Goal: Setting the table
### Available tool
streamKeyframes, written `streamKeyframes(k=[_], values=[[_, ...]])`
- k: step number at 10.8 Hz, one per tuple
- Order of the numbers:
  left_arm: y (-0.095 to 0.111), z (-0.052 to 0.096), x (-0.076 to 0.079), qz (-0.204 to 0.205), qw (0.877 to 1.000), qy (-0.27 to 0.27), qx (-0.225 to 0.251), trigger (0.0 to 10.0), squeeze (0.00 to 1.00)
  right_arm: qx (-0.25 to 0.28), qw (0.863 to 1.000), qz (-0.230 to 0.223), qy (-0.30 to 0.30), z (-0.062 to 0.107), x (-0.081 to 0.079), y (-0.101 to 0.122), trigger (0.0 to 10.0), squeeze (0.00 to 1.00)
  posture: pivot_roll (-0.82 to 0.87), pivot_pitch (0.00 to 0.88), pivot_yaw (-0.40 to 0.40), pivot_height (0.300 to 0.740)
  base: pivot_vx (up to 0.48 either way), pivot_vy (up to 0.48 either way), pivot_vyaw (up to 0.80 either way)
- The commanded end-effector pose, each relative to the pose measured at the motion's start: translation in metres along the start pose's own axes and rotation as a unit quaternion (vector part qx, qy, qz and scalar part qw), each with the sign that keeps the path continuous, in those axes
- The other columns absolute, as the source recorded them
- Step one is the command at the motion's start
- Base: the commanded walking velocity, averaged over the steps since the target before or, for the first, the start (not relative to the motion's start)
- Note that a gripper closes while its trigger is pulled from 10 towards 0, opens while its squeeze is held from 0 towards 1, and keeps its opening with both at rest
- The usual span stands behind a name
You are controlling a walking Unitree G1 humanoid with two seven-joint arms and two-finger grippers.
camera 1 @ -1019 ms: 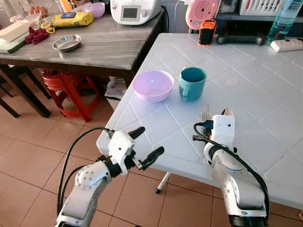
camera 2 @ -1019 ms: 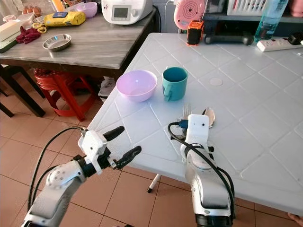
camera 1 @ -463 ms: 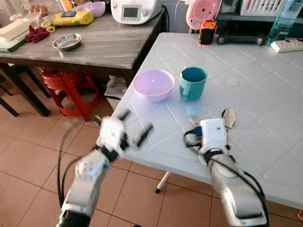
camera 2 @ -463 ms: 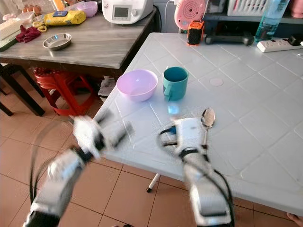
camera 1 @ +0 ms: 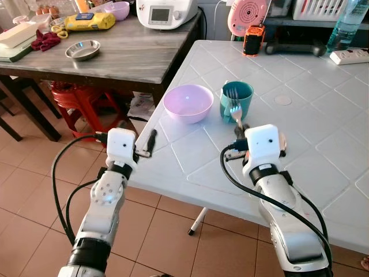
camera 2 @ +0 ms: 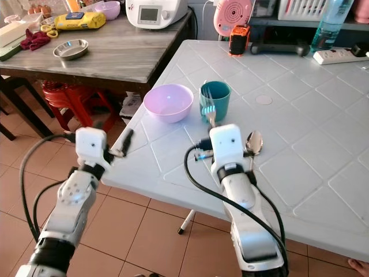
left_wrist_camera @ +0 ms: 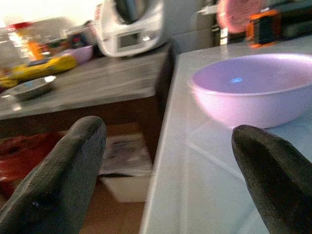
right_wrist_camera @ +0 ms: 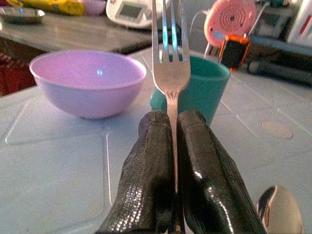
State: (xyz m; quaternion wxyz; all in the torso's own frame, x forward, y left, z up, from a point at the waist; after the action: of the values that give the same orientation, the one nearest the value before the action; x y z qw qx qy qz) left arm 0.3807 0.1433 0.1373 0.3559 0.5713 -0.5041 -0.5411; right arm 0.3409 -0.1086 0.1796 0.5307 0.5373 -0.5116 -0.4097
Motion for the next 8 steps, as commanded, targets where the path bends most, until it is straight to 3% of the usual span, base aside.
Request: streamKeyframes(k=[1, 4, 7, 8], values=[[-0.01, 0.001, -0.013, -0.013, 0.999, 0.039, -0.021, 10.0, 0.0, 0.036, 0.999, 0.0, 0.0, -0.001, -0.001, 0.018, 10.0, 0.0, -0.1, 0.081, 0.093, 0.74, 0.0, 0.0, 0.0], [-0.016, 0.002, -0.018, -0.012, 0.997, 0.066, -0.034, 10.0, 0.0, 0.051, 0.998, 0.019, -0.033, -0.003, 0.019, 0.019, 10.0, 0.0, -0.09, 0.066, 0.088, 0.74, 0.0, 0.0, 0.0], [-0.018, 0.0, -0.01, 0.004, 0.998, 0.055, -0.039, 10.0, 0.0, 0.048, 0.998, 0.001, -0.04, -0.005, 0.022, 0.015, 10.0, 0.0, -0.09, 0.062, 0.092, 0.74, 0.0, 0.0, 0.0], [-0.018, 0.0, -0.009, 0.005, 0.998, 0.051, -0.038, 10.0, 0.0, 0.049, 0.998, 0.002, -0.04, -0.005, 0.021, 0.015, 10.0, 0.0, -0.09, 0.063, 0.093, 0.74, 0.0, 0.262, -0.67]])
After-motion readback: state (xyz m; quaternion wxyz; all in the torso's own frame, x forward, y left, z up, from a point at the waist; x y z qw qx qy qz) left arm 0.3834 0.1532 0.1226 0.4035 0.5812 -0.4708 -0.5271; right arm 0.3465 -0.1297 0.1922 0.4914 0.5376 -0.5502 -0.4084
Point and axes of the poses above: a point about 5 cm out from each wrist's last joint towards the gripper, its own z axis pointing back from the gripper into the wrist, its own y axis along the axis of the wrist's last joint, x = y × z, the point moved 6 cm from there along -z, pointing out of the wrist towards the gripper, and after that the axes turned 7 degrees about -z, right-handed, at the moved point
